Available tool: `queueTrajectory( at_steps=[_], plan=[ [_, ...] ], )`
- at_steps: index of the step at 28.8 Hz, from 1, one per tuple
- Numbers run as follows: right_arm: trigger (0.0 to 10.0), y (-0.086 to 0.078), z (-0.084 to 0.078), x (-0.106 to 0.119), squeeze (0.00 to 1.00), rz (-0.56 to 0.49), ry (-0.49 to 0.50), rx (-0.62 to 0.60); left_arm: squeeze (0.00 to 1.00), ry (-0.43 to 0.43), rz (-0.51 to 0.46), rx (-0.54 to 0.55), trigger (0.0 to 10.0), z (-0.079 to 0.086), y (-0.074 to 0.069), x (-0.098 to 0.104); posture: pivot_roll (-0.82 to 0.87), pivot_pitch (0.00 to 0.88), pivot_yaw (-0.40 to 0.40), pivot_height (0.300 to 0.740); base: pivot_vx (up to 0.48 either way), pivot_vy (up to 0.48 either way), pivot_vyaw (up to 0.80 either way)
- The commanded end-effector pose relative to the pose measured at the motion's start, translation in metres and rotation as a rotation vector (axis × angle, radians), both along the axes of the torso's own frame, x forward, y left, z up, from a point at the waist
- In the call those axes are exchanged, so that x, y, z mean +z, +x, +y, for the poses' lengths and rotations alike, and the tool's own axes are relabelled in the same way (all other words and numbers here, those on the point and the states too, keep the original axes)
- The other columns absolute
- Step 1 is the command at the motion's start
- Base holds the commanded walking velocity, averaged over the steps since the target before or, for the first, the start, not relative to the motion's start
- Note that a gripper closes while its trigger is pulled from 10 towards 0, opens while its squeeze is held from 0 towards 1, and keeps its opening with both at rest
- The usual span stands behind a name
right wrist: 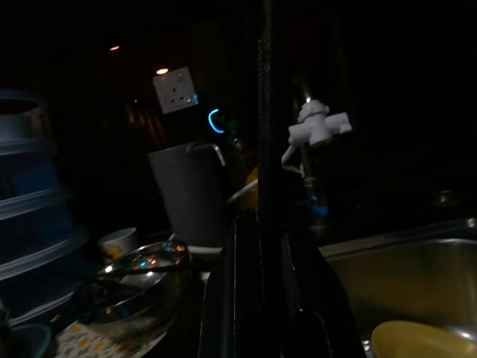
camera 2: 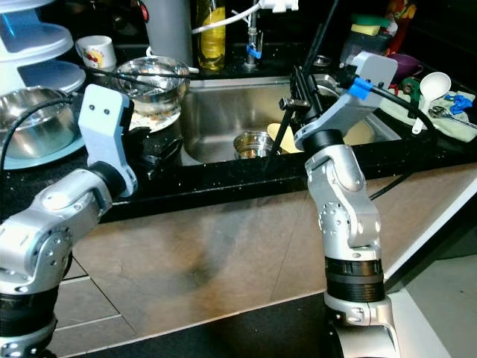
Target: Kitchen organization
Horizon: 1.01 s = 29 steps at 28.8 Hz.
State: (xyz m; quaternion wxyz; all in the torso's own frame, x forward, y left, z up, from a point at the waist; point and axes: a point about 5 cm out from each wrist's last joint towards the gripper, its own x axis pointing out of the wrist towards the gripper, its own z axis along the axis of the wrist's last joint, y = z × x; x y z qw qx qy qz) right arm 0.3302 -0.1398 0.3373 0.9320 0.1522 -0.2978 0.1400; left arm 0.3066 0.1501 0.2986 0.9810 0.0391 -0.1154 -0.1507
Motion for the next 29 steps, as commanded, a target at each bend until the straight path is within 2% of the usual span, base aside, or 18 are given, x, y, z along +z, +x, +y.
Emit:
queueTrajectory(
  at_steps=[1, 29],
  plan=[
    [10.0, 0.0005, -0.0008, -0.0003, 0.0, -0.013, -0.004, -0.014, 0.0, 0.006, -0.001, -0.011, 10.0, -0.0027, -0.0006, -0.0018, -0.03, 0.147, -0.047, 0.74, 0.281, 0.0, 0.0],
    [10.0, 0.0024, -0.0021, -0.0013, 0.0, -0.013, 0.008, -0.013, 0.0, -0.006, -0.004, -0.023, 10.0, -0.002, 0.0004, -0.001, -0.03, 0.147, -0.045, 0.74, 0.276, 0.0, 0.0]
  ],
)
